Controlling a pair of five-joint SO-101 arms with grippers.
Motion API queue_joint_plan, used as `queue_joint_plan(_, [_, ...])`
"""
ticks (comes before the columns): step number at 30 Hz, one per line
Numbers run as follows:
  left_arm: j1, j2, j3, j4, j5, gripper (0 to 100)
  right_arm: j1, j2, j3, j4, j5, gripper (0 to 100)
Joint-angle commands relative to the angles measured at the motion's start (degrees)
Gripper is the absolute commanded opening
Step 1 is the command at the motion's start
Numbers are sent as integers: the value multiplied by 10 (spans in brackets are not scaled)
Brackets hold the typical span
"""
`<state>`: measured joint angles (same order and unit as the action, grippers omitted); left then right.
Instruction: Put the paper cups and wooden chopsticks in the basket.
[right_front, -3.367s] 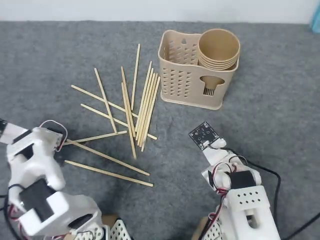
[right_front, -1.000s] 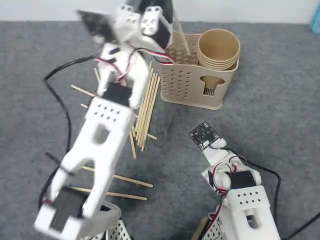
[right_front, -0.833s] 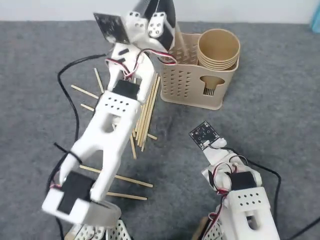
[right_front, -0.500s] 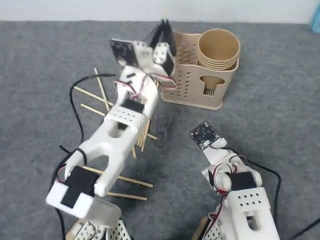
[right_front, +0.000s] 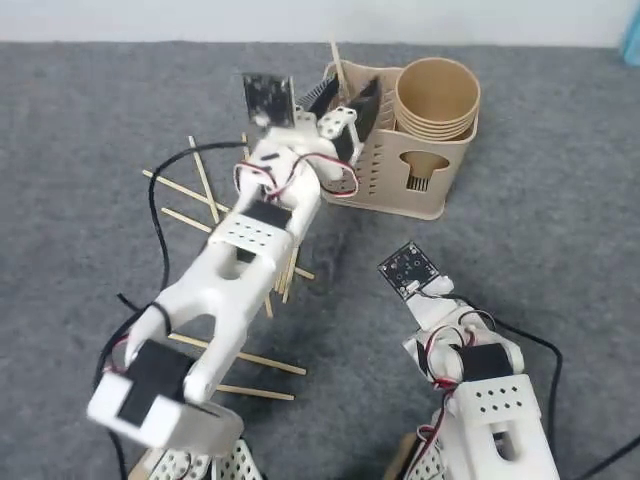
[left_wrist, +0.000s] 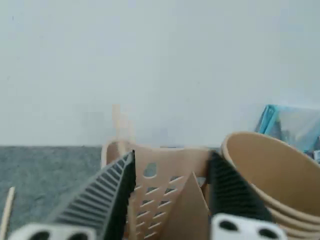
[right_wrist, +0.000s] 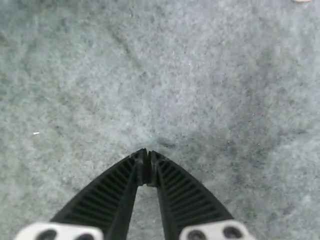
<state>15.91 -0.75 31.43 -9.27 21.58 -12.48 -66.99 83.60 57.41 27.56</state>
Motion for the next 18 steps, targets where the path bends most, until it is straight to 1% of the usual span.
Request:
queue_joint_plan(1, [-32,-112,-61,169,-2,287,3,-7,-4,-12,10,7])
queue_joint_plan(4, [-65,-175,-69,233,-2,287,3,-7,-4,-12,10,7])
queue_joint_plan(7, [-121,-250,-69,293,-2,287,3,-7,-4,-11,10,7])
queue_joint_plan(10, [-194,-322,-56,384,-2,287,3,-7,0,-12,10,7])
queue_joint_plan(13, [-274,-384,-14,478,-2,287,-3,-11,17,-22,9,7])
queue_joint_plan(16, [-362,-441,44,527,-2,287,-3,-11,18,-22,8,7])
queue_joint_plan(18, [-435,-480,89,535,-2,287,-3,-11,18,-23,7,7])
